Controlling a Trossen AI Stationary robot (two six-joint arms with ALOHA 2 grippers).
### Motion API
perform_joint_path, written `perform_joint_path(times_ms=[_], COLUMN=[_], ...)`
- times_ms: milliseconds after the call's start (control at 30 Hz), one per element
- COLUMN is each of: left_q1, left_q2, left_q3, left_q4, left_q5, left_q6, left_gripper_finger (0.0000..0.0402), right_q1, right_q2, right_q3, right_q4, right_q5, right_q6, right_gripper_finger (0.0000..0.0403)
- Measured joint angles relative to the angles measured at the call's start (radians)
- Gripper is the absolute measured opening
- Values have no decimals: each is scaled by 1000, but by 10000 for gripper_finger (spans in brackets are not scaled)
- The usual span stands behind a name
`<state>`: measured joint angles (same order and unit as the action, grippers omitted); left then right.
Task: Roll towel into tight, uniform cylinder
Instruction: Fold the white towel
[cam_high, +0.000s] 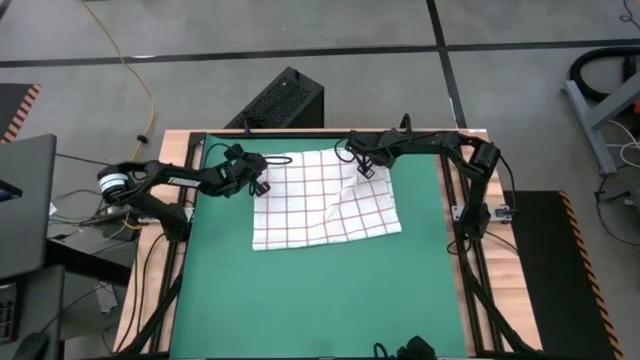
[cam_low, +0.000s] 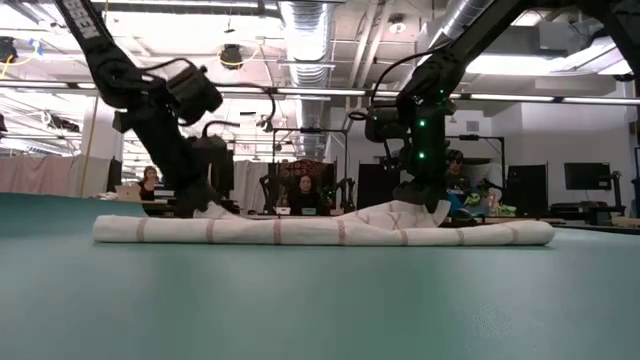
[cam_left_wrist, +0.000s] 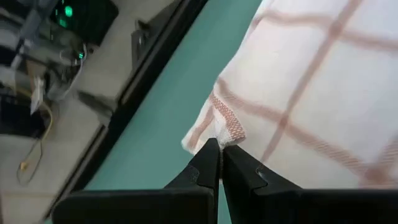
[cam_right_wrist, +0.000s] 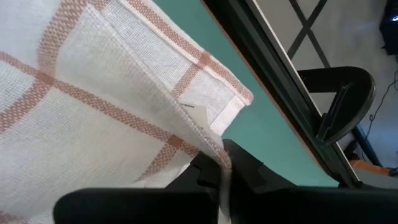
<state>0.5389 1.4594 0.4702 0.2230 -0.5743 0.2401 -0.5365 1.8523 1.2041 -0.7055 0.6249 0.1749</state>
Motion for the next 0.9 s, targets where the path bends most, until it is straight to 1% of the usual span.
perform_joint_path(times_ms=[200, 400, 533, 600, 733, 767, 867, 900], left_q1=[37, 66, 95, 107, 123, 125, 124, 124], left_q2=[48, 51, 51, 51, 76, 87, 131, 144], left_q3=[0, 0, 0, 0, 0, 0, 1, 2], left_q4=[25, 94, 101, 101, 105, 112, 142, 160], left_q5=[-2, 2, 94, 128, 152, 154, 157, 157], left_q6=[-20, -9, -8, -12, -10, -9, 1, 7], left_gripper_finger=[0, 0, 0, 0, 0, 0, 0, 0], right_q1=[0, 0, -11, -11, 15, 28, 58, 54], right_q2=[0, 0, 0, -12, -79, -101, -168, -190], right_q3=[0, 0, 0, 0, 0, 0, 0, 0], right_q4=[8, 15, 21, -1, -98, -136, -225, -241], right_q5=[0, -6, -8, -40, -111, -114, -53, -53], right_q6=[-1, -8, 1, 7, 82, 93, 118, 135], right_gripper_finger=[55, 98, 136, 152, 171, 173, 175, 175])
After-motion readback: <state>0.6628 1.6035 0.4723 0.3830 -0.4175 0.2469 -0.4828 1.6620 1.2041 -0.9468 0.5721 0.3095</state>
